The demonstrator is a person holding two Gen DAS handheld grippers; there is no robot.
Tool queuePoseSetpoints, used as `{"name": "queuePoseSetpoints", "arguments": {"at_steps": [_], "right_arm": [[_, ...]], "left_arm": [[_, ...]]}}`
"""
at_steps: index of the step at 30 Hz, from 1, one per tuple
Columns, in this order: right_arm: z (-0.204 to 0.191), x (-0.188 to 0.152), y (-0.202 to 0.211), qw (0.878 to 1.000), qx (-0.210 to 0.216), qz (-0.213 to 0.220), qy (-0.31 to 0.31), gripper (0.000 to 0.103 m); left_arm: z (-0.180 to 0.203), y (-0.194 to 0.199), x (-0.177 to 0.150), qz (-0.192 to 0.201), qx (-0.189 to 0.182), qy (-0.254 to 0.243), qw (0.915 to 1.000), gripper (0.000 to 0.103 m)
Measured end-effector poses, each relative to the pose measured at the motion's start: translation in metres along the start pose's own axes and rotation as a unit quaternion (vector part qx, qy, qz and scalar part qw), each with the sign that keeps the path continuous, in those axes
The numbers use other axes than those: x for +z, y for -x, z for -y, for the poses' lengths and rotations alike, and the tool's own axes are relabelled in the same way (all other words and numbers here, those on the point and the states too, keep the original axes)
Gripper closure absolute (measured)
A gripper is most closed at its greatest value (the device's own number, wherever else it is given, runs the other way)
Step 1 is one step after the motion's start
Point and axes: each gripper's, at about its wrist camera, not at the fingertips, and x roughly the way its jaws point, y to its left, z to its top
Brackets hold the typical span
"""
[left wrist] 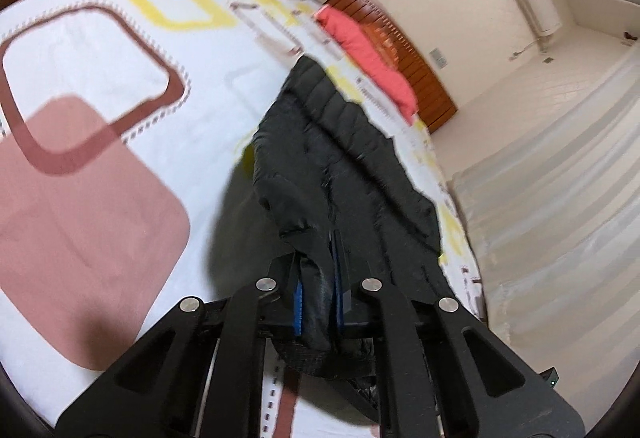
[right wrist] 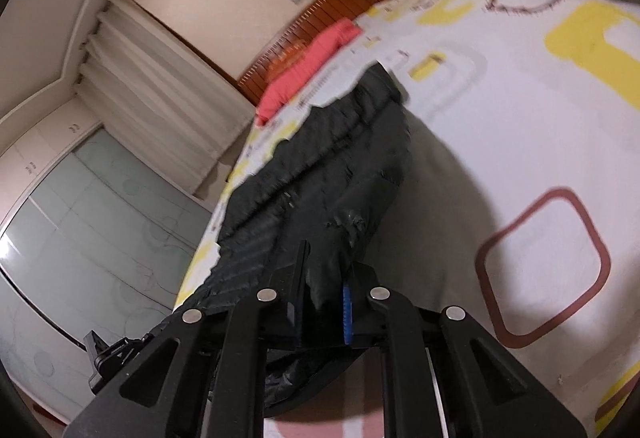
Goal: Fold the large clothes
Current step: 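Grasp the jacket hem with both tools and lift it toward the collar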
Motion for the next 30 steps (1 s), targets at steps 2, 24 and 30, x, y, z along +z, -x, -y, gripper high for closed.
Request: {"name": "queuePoseSetpoints", "arguments": {"at_steps": [2, 24, 30], "right_arm": [[-0.012, 0.003, 0.010, 1.000, 0.013, 0.011, 0.011, 0.090], [-0.069, 0.136, -0.080, 0.994, 0.056, 0.066, 0.066, 0.090], [-0.055, 0.179, -0.165, 0.997, 0.028, 0.037, 0.057, 0.090]], "left_arm": [[0.008, 0.015, 0.005, 0.016, -0.009, -0.008, 0.9998, 0.094], [0.094, -0.064, 0.139, 0.068, -0.024, -0.068, 0.9951, 0.094], [0.103, -0.158, 0.173, 0.056, 0.020, -0.085, 0.9947, 0.094]]}}
